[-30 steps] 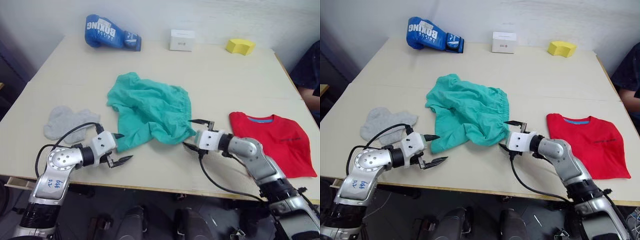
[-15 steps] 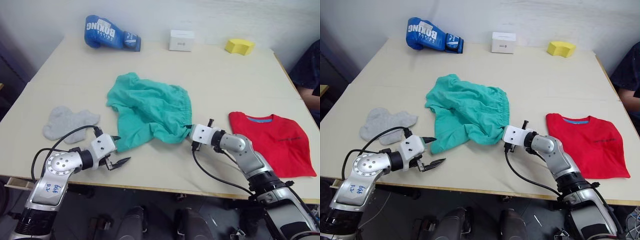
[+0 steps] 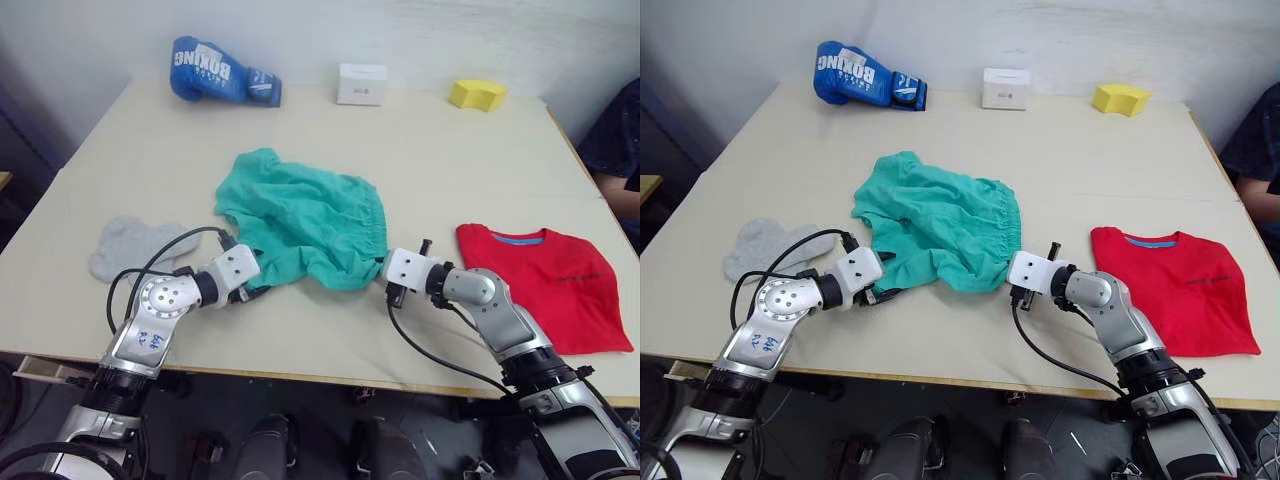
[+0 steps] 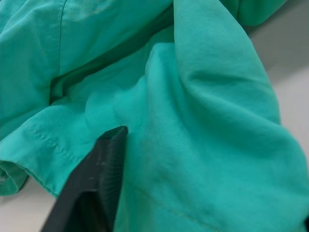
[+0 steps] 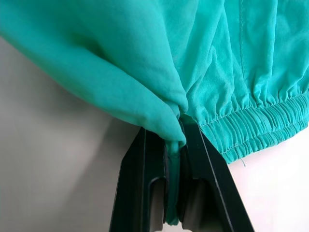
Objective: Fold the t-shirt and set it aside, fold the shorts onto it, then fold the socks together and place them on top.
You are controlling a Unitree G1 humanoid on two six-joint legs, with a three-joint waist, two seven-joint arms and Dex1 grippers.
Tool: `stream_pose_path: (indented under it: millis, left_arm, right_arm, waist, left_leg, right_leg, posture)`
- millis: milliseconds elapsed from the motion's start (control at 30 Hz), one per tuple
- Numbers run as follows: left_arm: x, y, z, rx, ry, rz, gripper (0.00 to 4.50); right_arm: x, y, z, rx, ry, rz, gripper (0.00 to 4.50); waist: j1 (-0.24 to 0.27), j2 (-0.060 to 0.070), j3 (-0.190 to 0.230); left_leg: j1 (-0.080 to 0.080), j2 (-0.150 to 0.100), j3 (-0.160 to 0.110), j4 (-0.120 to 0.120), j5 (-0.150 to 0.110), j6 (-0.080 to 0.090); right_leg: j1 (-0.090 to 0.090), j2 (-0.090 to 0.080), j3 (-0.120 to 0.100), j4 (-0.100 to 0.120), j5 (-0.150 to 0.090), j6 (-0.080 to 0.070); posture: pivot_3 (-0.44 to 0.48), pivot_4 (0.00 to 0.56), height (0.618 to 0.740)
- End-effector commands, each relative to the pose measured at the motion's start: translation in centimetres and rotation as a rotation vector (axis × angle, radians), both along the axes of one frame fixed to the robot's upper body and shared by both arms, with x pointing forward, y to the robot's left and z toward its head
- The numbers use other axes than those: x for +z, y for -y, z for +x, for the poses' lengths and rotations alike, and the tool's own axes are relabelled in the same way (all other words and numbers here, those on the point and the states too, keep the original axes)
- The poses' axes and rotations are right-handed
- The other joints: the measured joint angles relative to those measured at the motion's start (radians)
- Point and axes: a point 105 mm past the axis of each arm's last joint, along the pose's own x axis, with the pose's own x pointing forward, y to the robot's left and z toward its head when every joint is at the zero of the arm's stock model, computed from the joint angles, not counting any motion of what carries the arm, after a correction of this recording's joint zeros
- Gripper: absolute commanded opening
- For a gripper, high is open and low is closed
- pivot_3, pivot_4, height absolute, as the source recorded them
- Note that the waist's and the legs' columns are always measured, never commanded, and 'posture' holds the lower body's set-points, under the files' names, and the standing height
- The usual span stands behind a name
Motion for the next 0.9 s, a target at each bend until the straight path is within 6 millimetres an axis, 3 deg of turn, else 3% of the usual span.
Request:
stream_pose_path:
  millis: [33, 233, 267, 333, 433, 533, 767, 900]
  left_arm:
    - [-3.0, -2.6, 0.9, 0.121, -0.078, 0.064, 1.91]
    - [-2.9, -2.9, 0.7, 0.107, -0.147, -0.067, 0.09]
    - [-2.5, -2.7, 0.2, 0.081, -0.174, -0.119, 0.02]
    - [-1.6, -2.6, -1.3, -0.002, -0.216, -0.159, 0.02]
    - [-0.2, -2.4, -5.0, -0.213, -0.296, -0.131, 0.02]
    - [1.2, -3.0, -9.5, -0.391, -0.413, -0.092, 0.02]
    - [2.2, -4.2, -15.3, -0.399, -0.735, -0.051, 0.02]
    - [3.5, -3.9, -16.1, -0.351, -0.832, -0.117, 0.02]
  right_arm:
    - [2.5, -0.2, 0.1, 0.024, 0.073, 0.015, 0.0]
    - [2.8, 0.0, -0.1, 0.026, 0.072, 0.018, 0.0]
    - [2.9, 0.2, -0.1, 0.025, 0.071, 0.018, 0.0]
    - [3.3, 0.6, -0.5, 0.035, 0.062, 0.021, 0.0]
    - [3.7, 1.8, -1.5, 0.057, -0.017, 0.004, 0.0]
    - [2.5, 3.3, -4.7, 0.115, -0.289, -0.048, 0.0]
    - [1.2, 3.8, -9.7, 0.221, -0.546, -0.109, 0.0]
    - [0.6, 3.6, -11.1, 0.259, -0.605, -0.112, 0.0]
  waist:
    - [0.0, 0.0, 0.0]
    - [-0.008, 0.001, 0.0]
    - [-0.012, 0.001, 0.0]
    - [-0.024, 0.0, 0.0]
    - [-0.029, 0.001, 0.0]
    - [-0.026, 0.001, 0.001]
    - [-0.023, 0.002, 0.003]
    - [-0.022, 0.003, 0.004]
  left_leg:
    - [0.001, 0.0, 0.0, 0.0, 0.0, 0.0]
    - [0.002, 0.002, 0.001, -0.002, -0.001, -0.001]
    - [0.002, 0.003, 0.002, -0.002, -0.001, -0.002]
    - [0.001, 0.003, 0.002, -0.002, -0.001, -0.002]
    - [0.001, 0.004, 0.005, -0.004, 0.0, -0.005]
    - [0.0, 0.006, 0.008, -0.006, 0.001, -0.003]
    - [-0.003, 0.008, 0.007, -0.007, -0.008, -0.002]
    - [-0.003, 0.008, 0.006, -0.007, -0.008, -0.002]
  right_leg:
    - [0.001, 0.0, 0.0, 0.0, 0.0, 0.0]
    - [0.0, 0.002, 0.001, 0.0, 0.0, -0.001]
    - [0.0, 0.002, 0.001, 0.0, 0.0, -0.001]
    - [-0.001, 0.002, 0.001, 0.0, -0.001, -0.002]
    - [-0.003, 0.003, 0.001, -0.001, -0.002, -0.003]
    - [-0.006, 0.003, 0.001, -0.005, -0.002, -0.004]
    - [-0.007, 0.003, 0.0, -0.01, -0.003, -0.006]
    - [-0.007, 0.003, 0.0, -0.011, -0.002, -0.007]
  posture:
    - [0.0, 0.15, 0.74]
    - [0.0, 0.15, 0.74]
    - [0.0, 0.15, 0.74]
    - [0.0, 0.15, 0.74]
    - [0.0, 0.15, 0.74]
    - [0.0, 0.15, 0.74]
    - [0.0, 0.15, 0.74]
    - [0.0, 0.15, 0.74]
